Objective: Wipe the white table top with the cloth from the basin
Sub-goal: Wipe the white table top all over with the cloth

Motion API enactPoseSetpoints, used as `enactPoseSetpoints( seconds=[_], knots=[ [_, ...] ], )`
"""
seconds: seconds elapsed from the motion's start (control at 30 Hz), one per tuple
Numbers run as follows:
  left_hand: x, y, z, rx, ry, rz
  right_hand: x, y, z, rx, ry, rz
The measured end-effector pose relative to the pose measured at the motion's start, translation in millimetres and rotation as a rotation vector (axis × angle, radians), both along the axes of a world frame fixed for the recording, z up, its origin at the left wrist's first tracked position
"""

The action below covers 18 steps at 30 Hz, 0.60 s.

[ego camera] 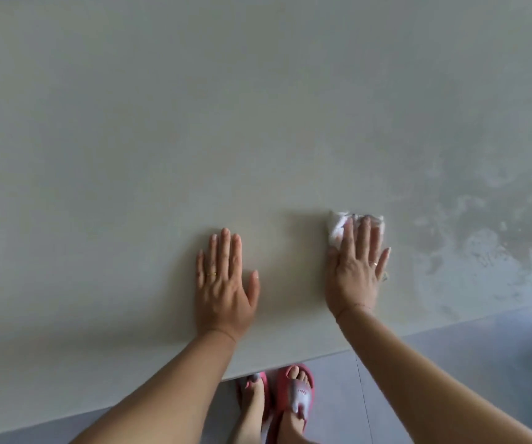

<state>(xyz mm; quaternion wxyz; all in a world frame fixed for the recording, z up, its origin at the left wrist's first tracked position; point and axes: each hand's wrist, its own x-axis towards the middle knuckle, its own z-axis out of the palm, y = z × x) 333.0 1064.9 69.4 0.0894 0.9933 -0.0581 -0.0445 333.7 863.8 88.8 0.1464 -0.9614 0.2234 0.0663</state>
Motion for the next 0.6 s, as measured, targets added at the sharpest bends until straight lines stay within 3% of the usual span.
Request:
enactPoseSetpoints(
  seconds=[0.13, 0.2, 0.27, 0.37, 0.43, 0.53, 0.6],
  knots=[
    [2, -1, 3, 0.004, 0.022, -0.01, -18, 43, -2, -0.019, -0.046, 0.732],
    [2, 0, 3, 0.002, 0.02, -0.014, 3, 4, -3, -0.044, -0.075, 0.902],
    [1, 0, 3, 0.015, 0.015, -0.012, 28, -41, -5, -0.057, -0.045, 0.675],
    [2, 0, 3, 0.004, 0.013, -0.012, 53, -67, -4, 0.006, -0.043, 0.071],
    [3, 0, 5, -0.024, -0.007, -0.01, 47, -30, -7, 0.013, -0.076, 0.001],
    [10, -7, 13, -0.079, -0.044, 0.043, 14, 20, -10, 0.045, -0.078, 0.526],
    [27, -13, 18, -0.091, -0.066, 0.062, 20, -2, -7, -0.002, -0.065, 0.916]
  ],
)
